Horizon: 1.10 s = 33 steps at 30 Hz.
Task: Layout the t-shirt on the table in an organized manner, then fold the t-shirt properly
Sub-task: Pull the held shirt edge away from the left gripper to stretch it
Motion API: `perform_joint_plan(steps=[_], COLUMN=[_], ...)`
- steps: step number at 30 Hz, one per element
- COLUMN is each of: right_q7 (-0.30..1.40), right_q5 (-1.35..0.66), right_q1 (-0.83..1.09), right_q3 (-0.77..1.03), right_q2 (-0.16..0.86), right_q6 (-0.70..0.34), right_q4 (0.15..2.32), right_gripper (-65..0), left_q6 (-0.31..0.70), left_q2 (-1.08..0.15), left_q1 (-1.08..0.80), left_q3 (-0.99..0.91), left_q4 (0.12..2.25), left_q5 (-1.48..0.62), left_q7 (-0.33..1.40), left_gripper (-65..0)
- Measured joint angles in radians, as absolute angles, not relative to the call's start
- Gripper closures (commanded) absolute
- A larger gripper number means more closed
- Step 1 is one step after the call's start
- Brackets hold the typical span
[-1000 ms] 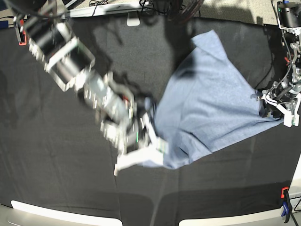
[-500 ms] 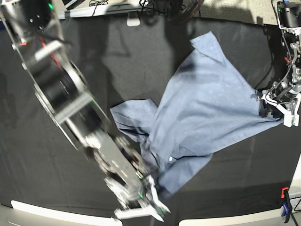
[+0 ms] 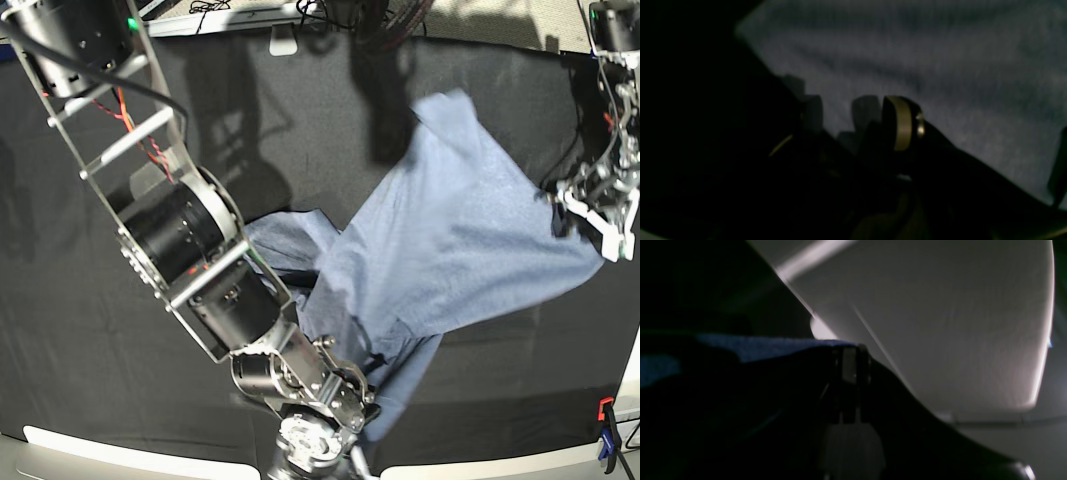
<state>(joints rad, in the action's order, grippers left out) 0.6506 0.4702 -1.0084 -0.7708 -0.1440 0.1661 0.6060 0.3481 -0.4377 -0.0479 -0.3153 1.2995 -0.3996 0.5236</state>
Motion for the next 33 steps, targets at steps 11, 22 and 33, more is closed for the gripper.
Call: perform_joint_plan(steps=[11,22,33], right_q7=[1.083,1.131,1.128], right_q5=[0.463,0.435,0.434], right_q1=[-0.907,-0.551,-0.376], right_q3=[-0.771,-0.68,-0.476], right_q2=[0.063,0.234,0.344], right_q6=[-0.009,-0.031,-0.031], right_q4=[0.942,1.31,1.519], right_gripper=[0.0,0.0,0.0], left_q6=[0.348,0.426,0.691], left_q2=[-0.438,-0.441,-0.441], left_q1=[-0.064,-0.064,-0.123], left_q3=[-0.315,-0.315,-0.315], left_q4=[1.299,1.299,1.3], left_q5=[-0.398,-0.406,-0.682], left_q7=[0.518,0.501,0.682], left_gripper=[-26.6,-26.6,-26.7])
